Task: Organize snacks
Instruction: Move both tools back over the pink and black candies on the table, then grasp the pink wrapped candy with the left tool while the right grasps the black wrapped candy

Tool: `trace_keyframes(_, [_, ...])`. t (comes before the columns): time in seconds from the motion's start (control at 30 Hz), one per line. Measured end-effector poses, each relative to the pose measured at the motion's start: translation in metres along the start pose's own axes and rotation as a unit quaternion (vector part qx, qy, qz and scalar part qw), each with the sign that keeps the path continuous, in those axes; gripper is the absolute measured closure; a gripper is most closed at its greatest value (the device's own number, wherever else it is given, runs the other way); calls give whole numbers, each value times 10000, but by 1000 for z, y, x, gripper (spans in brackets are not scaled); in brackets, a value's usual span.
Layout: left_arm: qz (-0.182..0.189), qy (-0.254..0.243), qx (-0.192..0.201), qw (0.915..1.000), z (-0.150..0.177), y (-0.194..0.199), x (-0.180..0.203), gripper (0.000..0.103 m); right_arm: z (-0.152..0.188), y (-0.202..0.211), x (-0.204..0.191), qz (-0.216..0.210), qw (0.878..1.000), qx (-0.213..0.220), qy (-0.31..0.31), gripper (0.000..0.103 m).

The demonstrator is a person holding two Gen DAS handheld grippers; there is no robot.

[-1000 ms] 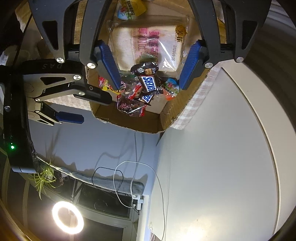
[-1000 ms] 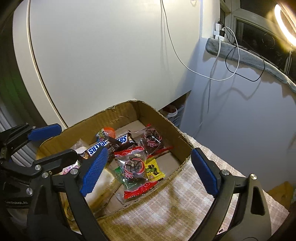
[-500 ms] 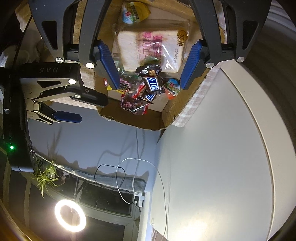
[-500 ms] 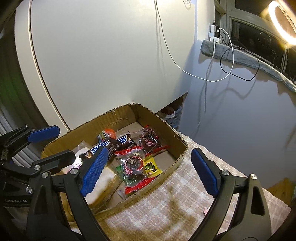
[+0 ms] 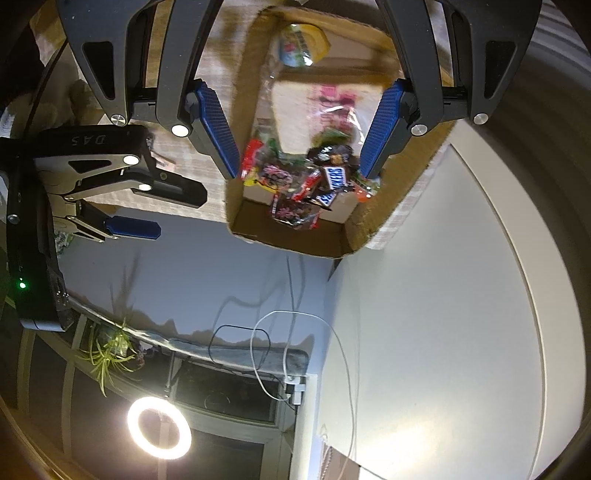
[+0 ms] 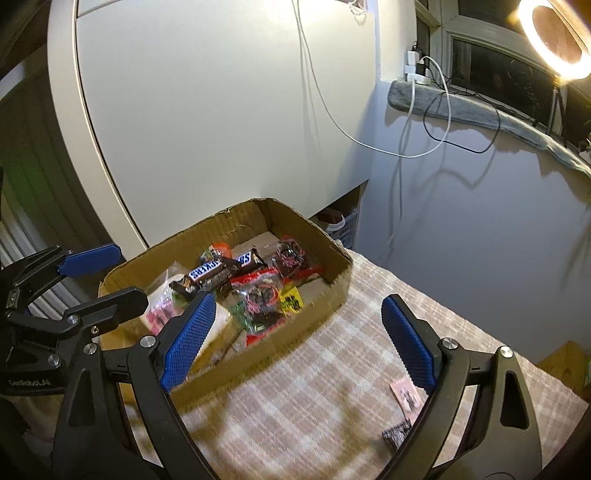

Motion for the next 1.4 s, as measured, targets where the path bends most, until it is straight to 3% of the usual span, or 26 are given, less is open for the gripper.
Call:
trace_keyframes(0.33, [405,-132,-132,9990,14,-1,40,36,29,48,45,215,9990,113,-388,10])
trace_keyframes(0.47, [606,-195,-227,9977,20,-4,58,36,45,60,69,313,9981,20,-532,19])
trace_keyframes(0.53, [715,-243,-295,9967,23,-7,68,42,54,63,77,292,9980,-79,-556,22])
trace_keyframes(0.83, [1127,-310,-726,9905,32,-35,103,66,99,48,86,-46,9971,-725,-230,49])
trace_keyframes(1.13, [1304,-262,-1096,9850,35,-68,120,70,118,14,87,-209,9939,-1077,126,54])
trace_keyframes(1.4, [1391,-125,-1383,9805,40,-101,133,72,122,0,91,-209,9937,-1083,178,69])
Point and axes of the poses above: each gripper's, at about its wrist camera, not at the fingertips, and y roughly against the way its jaws point, x to its right, z to its underside, the point moved 2 cm from there along -y, roughly the way its jaws point, and after that the axes turned 4 degrees about x, right-handed, at the moved point
